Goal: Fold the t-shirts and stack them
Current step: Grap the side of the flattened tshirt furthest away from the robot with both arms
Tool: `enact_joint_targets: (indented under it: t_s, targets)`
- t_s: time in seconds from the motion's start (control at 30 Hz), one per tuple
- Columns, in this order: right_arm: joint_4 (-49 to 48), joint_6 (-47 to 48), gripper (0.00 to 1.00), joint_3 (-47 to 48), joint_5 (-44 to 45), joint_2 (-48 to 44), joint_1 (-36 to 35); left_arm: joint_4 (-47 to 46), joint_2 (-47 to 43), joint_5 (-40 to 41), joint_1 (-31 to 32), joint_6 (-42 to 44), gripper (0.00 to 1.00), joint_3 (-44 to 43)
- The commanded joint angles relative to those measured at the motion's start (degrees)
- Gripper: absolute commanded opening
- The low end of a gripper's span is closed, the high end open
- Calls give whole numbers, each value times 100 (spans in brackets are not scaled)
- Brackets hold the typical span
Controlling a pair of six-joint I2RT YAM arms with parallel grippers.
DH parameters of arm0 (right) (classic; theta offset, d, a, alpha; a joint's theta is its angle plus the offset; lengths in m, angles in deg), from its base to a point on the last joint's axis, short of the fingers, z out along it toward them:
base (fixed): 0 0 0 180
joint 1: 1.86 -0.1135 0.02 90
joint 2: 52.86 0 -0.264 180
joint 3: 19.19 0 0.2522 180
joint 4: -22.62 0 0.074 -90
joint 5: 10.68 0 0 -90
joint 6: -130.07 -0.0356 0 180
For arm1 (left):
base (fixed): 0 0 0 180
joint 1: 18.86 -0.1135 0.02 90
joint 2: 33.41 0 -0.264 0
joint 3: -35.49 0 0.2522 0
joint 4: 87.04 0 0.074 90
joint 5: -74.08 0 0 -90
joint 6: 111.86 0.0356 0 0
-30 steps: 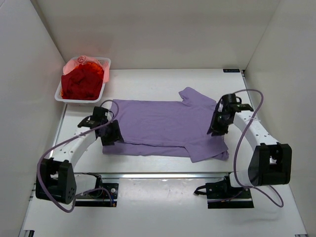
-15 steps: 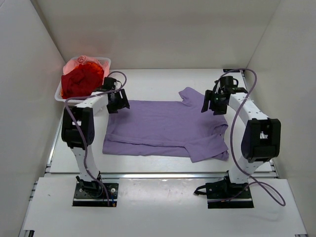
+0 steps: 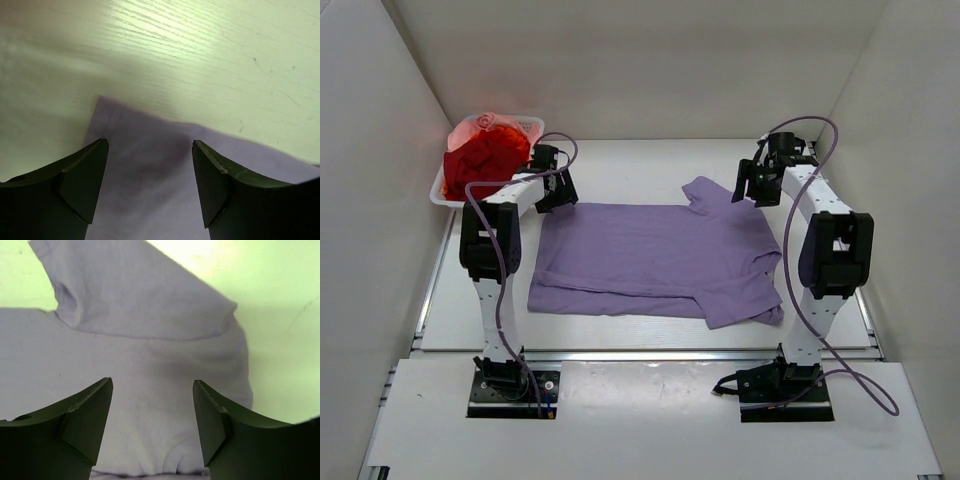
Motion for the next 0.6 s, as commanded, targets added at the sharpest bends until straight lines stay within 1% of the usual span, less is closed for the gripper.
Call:
enact_joint_targets:
  t_s: [0.0,0.1,0.17,0.23,0.27,0.33,0.37,0.4,0.43,0.47,0.5,0.53,0.57]
  targets:
    - [-193,91,63,406,-33,224,194,132,156,397,-33,19,78,-223]
    - [-280,214,64,748,-42,575,238,238,244,432,-68,-34,77,-346]
    - [-193,328,66,1177,-42,952,265,447,358,275,-155,-103,77,-530]
    - [-9,398,72,1608,-50,1294,326,633,437,213,-147,-121,77,-793]
    - [9,451,72,1898,-111,1540,326,633,455,204,-164,-86,76,-812]
    - [150,504,73,2312,-156,1867,361,651,473,239,-103,-51,68,-847]
    - [255,582,74,2592,-269,2077,361,694,481,256,-112,-34,57,-812]
    - [369,592,74,2917,-314,2305,335,651,490,222,-94,-16,50,-812]
    - [448,644,73,3086,-357,2446,344,642,499,195,-112,-16,40,-786]
    - [684,662,74,3479,-436,2700,326,703,490,151,-103,-16,28,-786]
    - [921,714,74,3874,-463,2946,309,669,507,142,-129,2,23,-777]
    - [1045,750,74,4061,-550,3097,265,660,455,107,-138,11,14,-733]
    - [968,768,72,4011,-586,3072,239,677,464,116,-112,19,4,-698]
